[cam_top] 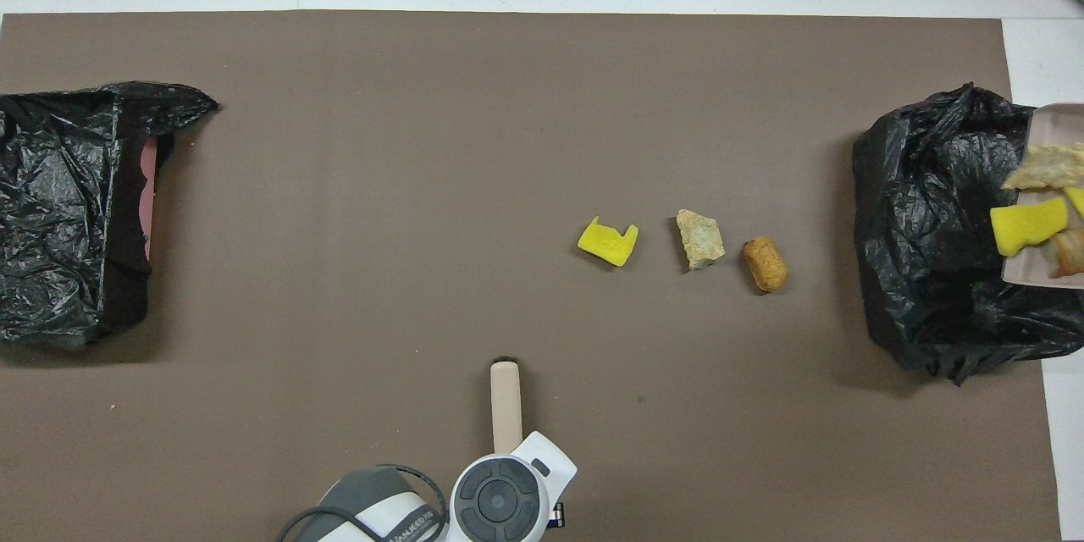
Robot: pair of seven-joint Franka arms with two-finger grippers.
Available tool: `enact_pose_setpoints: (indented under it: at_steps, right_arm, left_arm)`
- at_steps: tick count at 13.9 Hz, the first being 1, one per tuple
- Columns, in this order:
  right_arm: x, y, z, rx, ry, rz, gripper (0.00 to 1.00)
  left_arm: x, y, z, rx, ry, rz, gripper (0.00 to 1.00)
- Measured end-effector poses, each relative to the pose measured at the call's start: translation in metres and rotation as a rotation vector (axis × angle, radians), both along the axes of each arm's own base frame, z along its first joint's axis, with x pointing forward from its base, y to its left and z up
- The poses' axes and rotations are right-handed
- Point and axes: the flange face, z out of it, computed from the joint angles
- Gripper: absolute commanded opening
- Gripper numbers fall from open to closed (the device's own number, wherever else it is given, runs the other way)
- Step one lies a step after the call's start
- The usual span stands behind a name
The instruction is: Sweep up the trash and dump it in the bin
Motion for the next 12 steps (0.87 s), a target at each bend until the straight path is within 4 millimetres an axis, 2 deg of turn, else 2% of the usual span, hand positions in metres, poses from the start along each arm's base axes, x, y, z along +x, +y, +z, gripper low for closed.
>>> enact_pose_setpoints:
  at_steps: [3,6,9,10,12]
  right_arm:
    - [-0.001,0.01,0.005,-0.085,0.0,0.001,0.0]
    - [-0.006,0.01,0.01,-0.124,0.022,-0.005,0.0]
    - [-0.006,0.018,0.016,-0.144,0.037,0.0,0.0]
    - [-0.007,0.021,0.02,-0.147,0.033,0.007,0.0]
    - [-0.009,0.026,0.03,-0.149,0.024,0.018,0.0]
  left_arm:
    - [0.011,0.0,0.007,-0.023,0.007,-0.027,1.0]
    - [0.045,0.008,0.031,-0.032,0.023,-0.03,1.0]
    - [0.102,0.03,0.066,-0.011,-0.091,-0.049,1.0]
    - [0.126,0.045,0.078,-0.015,-0.13,-0.058,1.0]
    - [0.178,0.087,0.105,-0.047,-0.192,-0.059,1.0]
